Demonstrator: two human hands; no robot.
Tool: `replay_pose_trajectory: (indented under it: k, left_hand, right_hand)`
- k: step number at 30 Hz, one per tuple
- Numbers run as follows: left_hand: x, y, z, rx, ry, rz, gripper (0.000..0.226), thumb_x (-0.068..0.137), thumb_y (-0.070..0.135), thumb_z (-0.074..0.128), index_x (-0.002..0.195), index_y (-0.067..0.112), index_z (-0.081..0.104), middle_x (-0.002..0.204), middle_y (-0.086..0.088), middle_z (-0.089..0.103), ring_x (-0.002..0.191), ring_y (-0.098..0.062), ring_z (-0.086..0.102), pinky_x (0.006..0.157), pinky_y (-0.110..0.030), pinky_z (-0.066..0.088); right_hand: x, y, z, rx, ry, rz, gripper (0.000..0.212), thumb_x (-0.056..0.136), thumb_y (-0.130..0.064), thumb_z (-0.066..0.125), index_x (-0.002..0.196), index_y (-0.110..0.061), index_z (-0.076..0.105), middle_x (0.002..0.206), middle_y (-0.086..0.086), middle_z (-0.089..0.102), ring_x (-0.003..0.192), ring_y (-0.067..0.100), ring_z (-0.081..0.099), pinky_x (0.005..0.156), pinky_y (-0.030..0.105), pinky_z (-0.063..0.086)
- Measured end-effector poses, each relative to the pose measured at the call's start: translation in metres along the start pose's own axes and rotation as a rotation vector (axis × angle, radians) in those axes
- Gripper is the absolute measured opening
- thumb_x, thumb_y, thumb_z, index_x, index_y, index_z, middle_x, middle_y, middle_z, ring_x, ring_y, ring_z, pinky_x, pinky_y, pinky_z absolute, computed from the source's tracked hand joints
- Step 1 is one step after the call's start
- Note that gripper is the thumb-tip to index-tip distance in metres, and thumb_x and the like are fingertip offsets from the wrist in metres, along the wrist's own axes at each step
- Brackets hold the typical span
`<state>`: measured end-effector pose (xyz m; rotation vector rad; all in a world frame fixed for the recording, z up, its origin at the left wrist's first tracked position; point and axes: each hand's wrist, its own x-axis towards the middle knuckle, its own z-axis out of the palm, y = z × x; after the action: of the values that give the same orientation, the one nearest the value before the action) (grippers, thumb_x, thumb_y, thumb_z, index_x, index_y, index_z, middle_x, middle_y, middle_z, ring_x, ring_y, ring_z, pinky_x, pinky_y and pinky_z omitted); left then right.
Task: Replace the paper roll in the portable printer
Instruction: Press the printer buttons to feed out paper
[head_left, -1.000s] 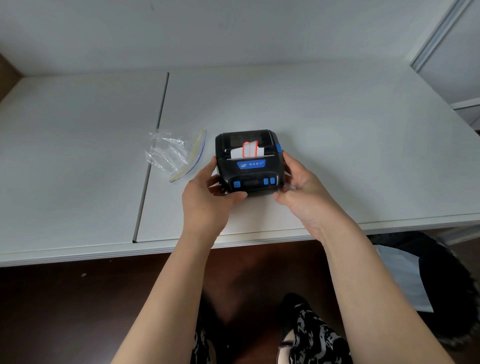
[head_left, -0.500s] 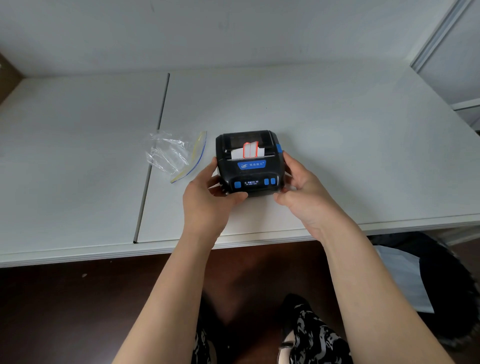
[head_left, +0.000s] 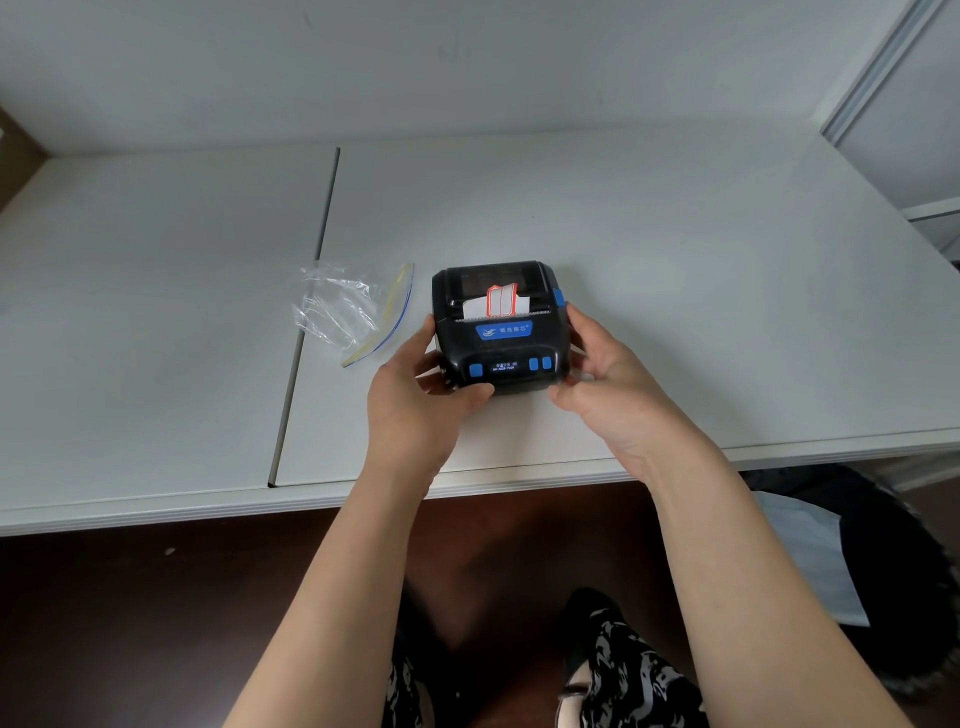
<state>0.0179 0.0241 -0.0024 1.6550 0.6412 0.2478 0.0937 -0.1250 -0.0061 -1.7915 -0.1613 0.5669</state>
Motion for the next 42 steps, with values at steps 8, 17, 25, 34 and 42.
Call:
replay_pose_trajectory:
  k: [8, 17, 25, 34, 42]
  left_hand:
    - [0.001, 0.000, 0.001, 0.011, 0.006, -0.005, 0.083, 0.072, -0.003, 0.076, 0.142, 0.023, 0.041, 0.106, 0.000, 0.065, 0.077, 0.002, 0.060, 0.061, 0.001, 0.045]
    - [0.001, 0.000, 0.001, 0.025, 0.004, -0.002, 0.083, 0.072, -0.001, 0.076, 0.143, 0.024, 0.041, 0.109, -0.001, 0.065, 0.078, 0.001, 0.060, 0.062, 0.002, 0.045]
    - [0.000, 0.000, 0.000, 0.023, -0.002, -0.008, 0.083, 0.072, -0.002, 0.075, 0.143, 0.025, 0.041, 0.112, -0.003, 0.065, 0.080, 0.001, 0.060, 0.059, 0.002, 0.044]
    - [0.000, 0.001, 0.001, 0.021, -0.001, -0.008, 0.082, 0.072, -0.001, 0.076, 0.142, 0.026, 0.041, 0.110, -0.001, 0.065, 0.080, 0.002, 0.060, 0.059, 0.002, 0.044]
    - [0.001, -0.001, 0.000, 0.021, -0.001, -0.005, 0.083, 0.072, -0.001, 0.076, 0.142, 0.026, 0.041, 0.109, -0.001, 0.065, 0.079, 0.001, 0.060, 0.059, 0.001, 0.044]
  right_hand:
    - [-0.001, -0.001, -0.004, 0.005, -0.044, 0.004, 0.082, 0.084, 0.013, 0.046, 0.147, -0.038, 0.032, 0.140, -0.006, 0.053, 0.128, 0.006, 0.049, 0.110, 0.032, 0.036]
    - [0.001, 0.002, -0.004, 0.052, -0.065, -0.015, 0.071, 0.089, 0.001, 0.054, 0.147, -0.035, 0.034, 0.137, -0.009, 0.056, 0.128, 0.006, 0.049, 0.103, 0.025, 0.035]
    - [0.002, 0.001, 0.001, 0.081, -0.014, -0.014, 0.062, 0.093, -0.005, 0.052, 0.146, -0.032, 0.034, 0.139, -0.006, 0.054, 0.128, 0.008, 0.049, 0.108, 0.029, 0.035]
    - [0.004, 0.002, 0.004, 0.065, 0.027, -0.002, 0.057, 0.095, -0.008, 0.051, 0.144, -0.033, 0.037, 0.133, -0.008, 0.056, 0.124, 0.009, 0.052, 0.102, 0.027, 0.036]
    - [0.004, 0.000, 0.006, 0.032, 0.040, -0.014, 0.056, 0.096, -0.009, 0.049, 0.145, -0.032, 0.035, 0.130, -0.011, 0.055, 0.121, 0.007, 0.053, 0.097, 0.024, 0.035]
